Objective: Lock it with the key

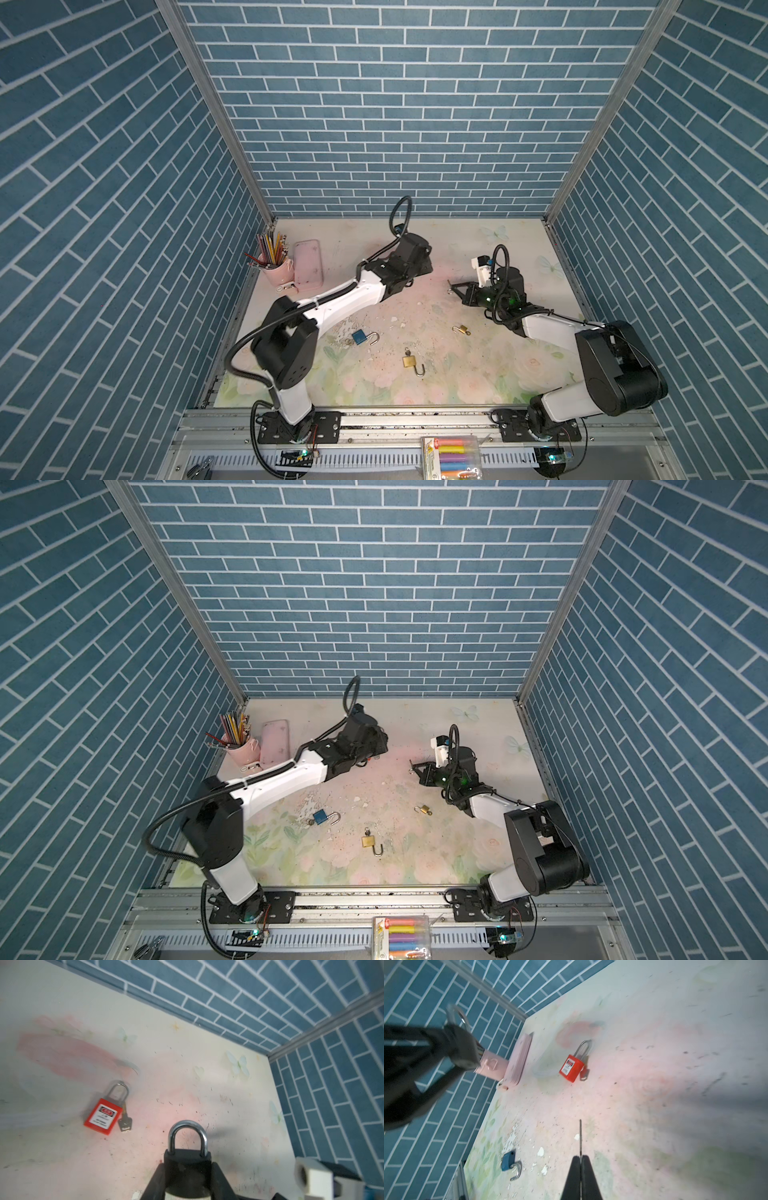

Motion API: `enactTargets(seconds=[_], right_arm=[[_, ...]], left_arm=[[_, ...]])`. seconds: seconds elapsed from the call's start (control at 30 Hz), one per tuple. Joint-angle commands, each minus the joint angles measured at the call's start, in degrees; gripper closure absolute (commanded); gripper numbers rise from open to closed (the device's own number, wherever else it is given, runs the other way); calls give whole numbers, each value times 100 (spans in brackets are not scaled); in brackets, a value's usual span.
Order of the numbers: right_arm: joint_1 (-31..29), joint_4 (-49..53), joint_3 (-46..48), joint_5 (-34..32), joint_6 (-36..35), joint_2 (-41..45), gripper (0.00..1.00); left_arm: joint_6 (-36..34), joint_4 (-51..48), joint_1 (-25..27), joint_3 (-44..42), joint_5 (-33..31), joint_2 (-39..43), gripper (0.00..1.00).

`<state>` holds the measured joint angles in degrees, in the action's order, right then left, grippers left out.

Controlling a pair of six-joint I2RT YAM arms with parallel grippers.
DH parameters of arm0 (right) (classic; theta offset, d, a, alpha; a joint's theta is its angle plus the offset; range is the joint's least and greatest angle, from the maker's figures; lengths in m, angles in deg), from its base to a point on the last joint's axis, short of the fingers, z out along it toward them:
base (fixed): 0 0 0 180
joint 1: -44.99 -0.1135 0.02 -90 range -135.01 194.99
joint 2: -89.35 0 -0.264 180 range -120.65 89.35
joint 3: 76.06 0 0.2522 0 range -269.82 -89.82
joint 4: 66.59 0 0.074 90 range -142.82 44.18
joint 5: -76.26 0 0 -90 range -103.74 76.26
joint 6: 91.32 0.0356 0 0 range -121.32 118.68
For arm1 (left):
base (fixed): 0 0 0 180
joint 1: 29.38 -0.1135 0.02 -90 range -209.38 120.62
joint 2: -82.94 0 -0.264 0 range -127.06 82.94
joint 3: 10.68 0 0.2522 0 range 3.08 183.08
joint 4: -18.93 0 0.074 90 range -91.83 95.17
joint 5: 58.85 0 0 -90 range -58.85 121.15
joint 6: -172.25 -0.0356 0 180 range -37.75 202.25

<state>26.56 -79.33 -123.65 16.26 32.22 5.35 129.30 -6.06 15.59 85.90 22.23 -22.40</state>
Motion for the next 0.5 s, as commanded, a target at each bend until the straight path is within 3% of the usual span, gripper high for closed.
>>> enactTargets(seconds=[0.0, 0.17, 0.47], right_arm=[[248, 272, 129, -196, 227, 263, 100], [366, 341, 277, -244, 194, 406, 100], [368, 242, 368, -248, 250, 324, 100]], left_arm=[[-111, -1101, 225, 599, -11, -750, 100], [146, -1240, 308, 1154, 395, -1585, 100], [138, -1475, 324, 2160, 550, -2509, 100]])
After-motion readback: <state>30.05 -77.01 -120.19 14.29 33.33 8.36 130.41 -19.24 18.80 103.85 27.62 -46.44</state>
